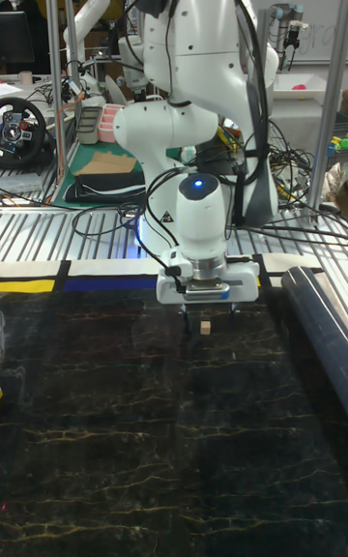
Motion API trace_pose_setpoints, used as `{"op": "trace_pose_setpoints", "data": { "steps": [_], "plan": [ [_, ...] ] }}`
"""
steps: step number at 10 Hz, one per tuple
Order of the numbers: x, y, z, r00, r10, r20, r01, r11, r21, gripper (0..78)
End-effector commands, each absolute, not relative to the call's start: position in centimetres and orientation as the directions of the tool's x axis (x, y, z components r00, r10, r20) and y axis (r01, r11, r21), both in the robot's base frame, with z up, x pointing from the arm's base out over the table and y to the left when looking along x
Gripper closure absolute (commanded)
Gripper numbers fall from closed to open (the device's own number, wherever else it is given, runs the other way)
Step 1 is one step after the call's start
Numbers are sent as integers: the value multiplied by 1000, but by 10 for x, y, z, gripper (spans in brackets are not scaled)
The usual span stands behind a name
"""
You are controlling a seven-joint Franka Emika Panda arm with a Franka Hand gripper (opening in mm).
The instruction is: Hold a small block with the gripper and sweep it from left to right on the table
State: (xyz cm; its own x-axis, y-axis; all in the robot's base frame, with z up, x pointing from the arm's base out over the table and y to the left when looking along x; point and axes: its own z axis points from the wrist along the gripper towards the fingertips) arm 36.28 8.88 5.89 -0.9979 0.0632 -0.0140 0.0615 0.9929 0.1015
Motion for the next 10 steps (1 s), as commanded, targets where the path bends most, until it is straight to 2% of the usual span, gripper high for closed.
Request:
{"op": "trace_pose_setpoints", "data": {
  "steps": [1,3,10],
  "plan": [
    [357,40,166,-995,102,2,102,992,73,2],
    [363,32,177,-995,95,-2,95,994,51,2],
    [369,28,173,-995,94,-25,93,995,19,2]
  ]
}}
